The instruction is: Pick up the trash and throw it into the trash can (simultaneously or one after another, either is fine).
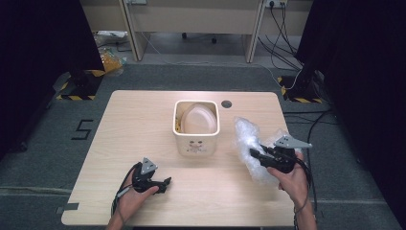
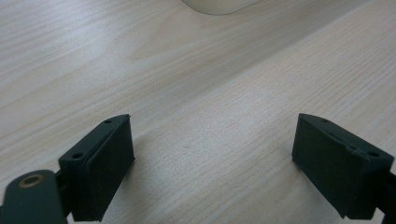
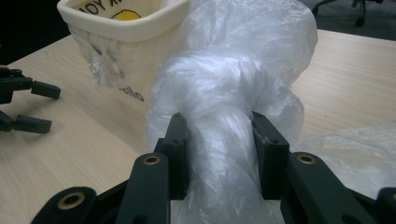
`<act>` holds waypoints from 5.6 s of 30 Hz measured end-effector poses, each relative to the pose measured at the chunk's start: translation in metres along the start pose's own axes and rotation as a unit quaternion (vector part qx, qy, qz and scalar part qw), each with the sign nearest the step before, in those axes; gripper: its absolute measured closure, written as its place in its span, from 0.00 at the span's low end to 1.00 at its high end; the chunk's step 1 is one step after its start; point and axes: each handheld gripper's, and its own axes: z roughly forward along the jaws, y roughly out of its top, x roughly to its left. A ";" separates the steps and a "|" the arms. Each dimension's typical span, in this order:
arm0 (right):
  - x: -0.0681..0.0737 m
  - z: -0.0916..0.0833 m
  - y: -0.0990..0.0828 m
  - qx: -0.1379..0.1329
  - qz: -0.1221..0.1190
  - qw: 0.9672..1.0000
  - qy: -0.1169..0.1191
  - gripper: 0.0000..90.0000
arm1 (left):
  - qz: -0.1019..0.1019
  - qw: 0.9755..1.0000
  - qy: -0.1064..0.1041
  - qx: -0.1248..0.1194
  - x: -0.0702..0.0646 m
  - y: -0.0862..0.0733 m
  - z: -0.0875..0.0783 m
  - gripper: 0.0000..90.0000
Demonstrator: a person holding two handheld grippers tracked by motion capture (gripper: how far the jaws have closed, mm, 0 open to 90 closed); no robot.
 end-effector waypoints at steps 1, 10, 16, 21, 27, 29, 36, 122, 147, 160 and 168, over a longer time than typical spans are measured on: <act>0.000 0.000 0.002 -0.001 -0.001 1.000 0.000 0.72 | 0.000 1.000 0.000 -0.001 0.000 0.000 0.000 0.13; 0.004 -0.007 0.027 -0.022 -0.017 1.000 0.002 0.72 | 0.001 1.000 -0.001 -0.001 0.000 0.000 0.000 0.13; 0.009 -0.009 0.049 -0.029 -0.034 0.999 0.007 0.72 | 0.000 1.000 -0.001 0.000 0.000 0.000 0.000 0.13; 0.011 -0.009 0.067 -0.032 -0.046 0.998 0.007 0.71 | 0.003 1.000 -0.001 0.002 0.001 0.000 0.000 0.13; 0.018 0.000 0.083 -0.026 -0.062 0.998 0.015 0.71 | 0.001 1.000 0.001 -0.001 0.000 0.000 0.000 0.13; 0.020 0.004 0.088 -0.023 -0.069 0.997 0.018 0.71 | 0.000 1.000 0.001 -0.002 0.000 0.000 0.000 0.13; 0.029 0.020 0.101 -0.019 -0.072 0.996 0.038 0.71 | 0.001 1.000 0.001 -0.002 0.000 0.000 0.000 0.13; 0.077 0.215 0.140 0.207 -0.109 0.964 0.125 0.76 | 0.002 1.000 -0.001 0.002 0.000 0.000 -0.001 0.13; 0.068 0.169 0.158 0.107 -0.071 0.982 0.138 0.46 | 0.001 1.000 -0.001 0.001 0.000 0.000 -0.001 0.13; 0.055 0.132 0.162 0.054 -0.074 0.990 0.109 0.40 | 0.001 1.000 -0.001 0.001 0.000 0.000 0.000 0.13; 0.045 0.112 0.158 0.032 -0.072 0.993 0.082 0.34 | 0.000 1.000 -0.001 0.000 0.000 0.000 0.000 0.13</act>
